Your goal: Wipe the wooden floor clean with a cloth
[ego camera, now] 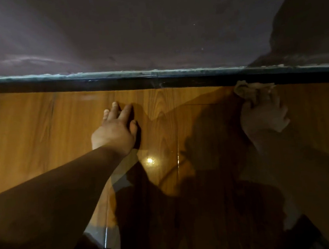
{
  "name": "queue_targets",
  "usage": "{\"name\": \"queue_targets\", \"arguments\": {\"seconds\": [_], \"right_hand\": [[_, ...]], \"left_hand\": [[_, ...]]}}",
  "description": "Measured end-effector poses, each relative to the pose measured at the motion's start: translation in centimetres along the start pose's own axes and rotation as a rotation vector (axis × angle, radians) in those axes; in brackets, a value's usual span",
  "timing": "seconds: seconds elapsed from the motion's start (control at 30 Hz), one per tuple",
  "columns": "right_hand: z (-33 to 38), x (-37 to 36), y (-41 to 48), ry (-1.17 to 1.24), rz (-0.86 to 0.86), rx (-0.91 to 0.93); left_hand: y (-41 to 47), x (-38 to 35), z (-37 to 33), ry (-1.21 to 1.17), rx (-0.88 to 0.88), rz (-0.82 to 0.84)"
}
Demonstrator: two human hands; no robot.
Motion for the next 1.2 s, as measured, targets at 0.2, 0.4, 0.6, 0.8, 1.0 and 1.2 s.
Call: {"name": "queue_targets", "arguments": {"seconds": [0.2,0.4,0.6,0.8,1.0,1.2], "right_hand": [[11.2,-1.9,-8.6,0.118,0.242,0.551],[13.3,-1.8,-11.7,0.055,0.354,0.814],[8.4,0.6,-12.5,-0.1,0.242,0.85],[7.6,2.0,-19.8,-0.177,0.675,0.993],[8.8,6.0,-22.4,0.342,1.118,0.231],[13.1,11.2,-23.9,0.444,1.151,0.261]], "left_hand": [[-4.6,0.2,1.1,-0.193,0.018,0.063],[-8.7,-0.2,3.7,-0.167,-0.022,0.176],[-12.6,0.1,2.6,-0.133,0.088,0.31],[-18.1,-0.2,1.1,-0.121,0.165,0.335],[-20.7,2.6,0.9,-0.691,0.645,0.201],[-21.1,6.8,0.1,-1.551,0.928,0.28]]}}
Point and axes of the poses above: each hand's wrist, its own y-axis towards the middle knuckle, its own x-axis out of the back of the hand, z = x × y, the point moved 5 cm from there along y, towards the middle knuckle, and after that the axes turned 15 degrees about -z, right-handed, at the moved point
